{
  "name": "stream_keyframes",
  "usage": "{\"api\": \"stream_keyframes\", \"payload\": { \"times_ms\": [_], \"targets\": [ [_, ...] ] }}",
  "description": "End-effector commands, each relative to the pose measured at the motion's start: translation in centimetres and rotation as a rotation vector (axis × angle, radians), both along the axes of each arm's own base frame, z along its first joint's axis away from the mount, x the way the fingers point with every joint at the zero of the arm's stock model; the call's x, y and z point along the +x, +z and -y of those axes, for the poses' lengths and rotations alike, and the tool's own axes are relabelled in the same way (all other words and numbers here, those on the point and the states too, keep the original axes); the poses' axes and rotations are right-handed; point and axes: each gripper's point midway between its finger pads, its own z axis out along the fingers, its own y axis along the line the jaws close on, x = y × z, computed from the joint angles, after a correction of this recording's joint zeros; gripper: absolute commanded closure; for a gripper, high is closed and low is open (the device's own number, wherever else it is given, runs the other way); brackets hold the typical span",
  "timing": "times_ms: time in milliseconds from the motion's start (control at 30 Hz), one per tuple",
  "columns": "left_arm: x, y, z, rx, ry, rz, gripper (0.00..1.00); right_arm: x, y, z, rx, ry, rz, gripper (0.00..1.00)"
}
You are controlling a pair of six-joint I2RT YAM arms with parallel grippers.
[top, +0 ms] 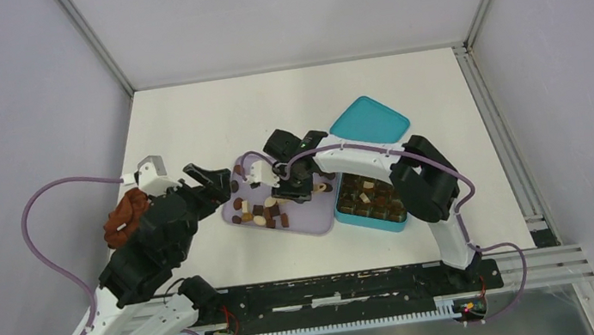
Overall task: Pack the chocolate
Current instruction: Pick up the fake chocolate from the plate.
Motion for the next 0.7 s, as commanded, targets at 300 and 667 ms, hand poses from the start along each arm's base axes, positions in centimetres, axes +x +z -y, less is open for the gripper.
{"api": "stream_keyframes", "payload": {
  "times_ms": [300, 667],
  "targets": [
    [0.3, 1.6, -1.1, -0.037, 0.071, 0.042, 0.12, 1.2, 0.2, 0.3, -0.038, -0.023, 0.031, 0.57],
    [0.6, 1.5, -0.6, -0.044, 0.064, 0.044, 0.12, 1.1, 3.0, 0.2, 0.015, -0.01, 0.066, 0.57]
  ]
}}
